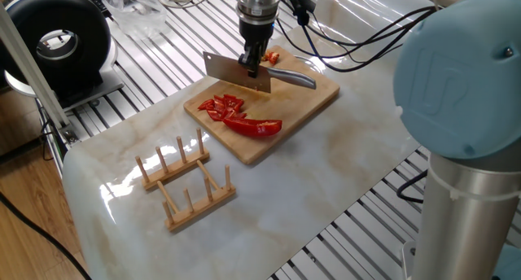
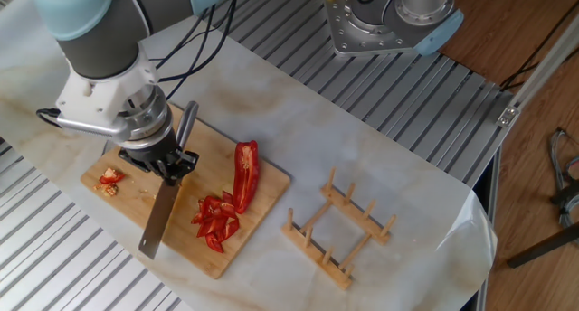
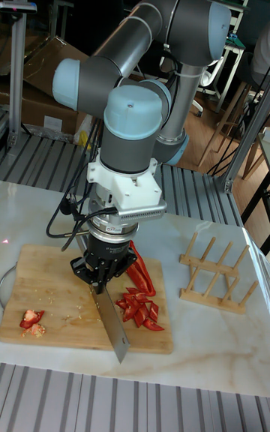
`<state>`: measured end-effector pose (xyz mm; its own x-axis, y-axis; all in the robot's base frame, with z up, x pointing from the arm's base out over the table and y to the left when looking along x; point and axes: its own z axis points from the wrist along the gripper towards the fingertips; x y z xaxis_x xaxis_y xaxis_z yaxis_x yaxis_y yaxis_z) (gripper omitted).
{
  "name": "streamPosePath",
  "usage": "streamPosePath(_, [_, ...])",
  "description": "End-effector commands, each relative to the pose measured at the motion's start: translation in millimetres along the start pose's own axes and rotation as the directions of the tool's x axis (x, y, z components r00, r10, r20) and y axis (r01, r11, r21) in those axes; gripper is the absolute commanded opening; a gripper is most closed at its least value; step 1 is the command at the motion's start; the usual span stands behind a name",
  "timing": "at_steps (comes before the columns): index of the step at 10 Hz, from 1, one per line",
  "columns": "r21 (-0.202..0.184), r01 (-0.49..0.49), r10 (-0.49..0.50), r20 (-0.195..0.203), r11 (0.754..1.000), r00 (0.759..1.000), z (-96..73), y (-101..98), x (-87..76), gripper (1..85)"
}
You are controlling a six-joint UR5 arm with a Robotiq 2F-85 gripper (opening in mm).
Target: Chop the chili peppers
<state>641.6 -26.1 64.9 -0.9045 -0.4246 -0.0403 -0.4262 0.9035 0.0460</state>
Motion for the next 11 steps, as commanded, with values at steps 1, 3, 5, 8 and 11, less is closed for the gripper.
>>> streamPosePath(1, [-0.013, -0.016, 0.016, 0.003, 1.000, 1.000, 0.1, 1.6, 0.0, 1.3])
streamPosePath(3, [-0.020, -0.021, 0.021, -0.007, 1.000, 1.000, 0.3, 3.2, 2.6, 1.3])
streamPosePath(5, [-0.019, -0.044, 0.044, -0.041, 0.999, 0.998, -0.5, 1.4, 11.8, 1.3])
streamPosePath(8, [-0.007, -0.040, 0.039, -0.053, 0.999, 0.998, -2.3, -0.8, 13.7, 1.3])
streamPosePath(11, [0.012, -0.070, 0.071, -0.071, 0.997, 0.995, -5.3, 4.2, 11.2, 1.3])
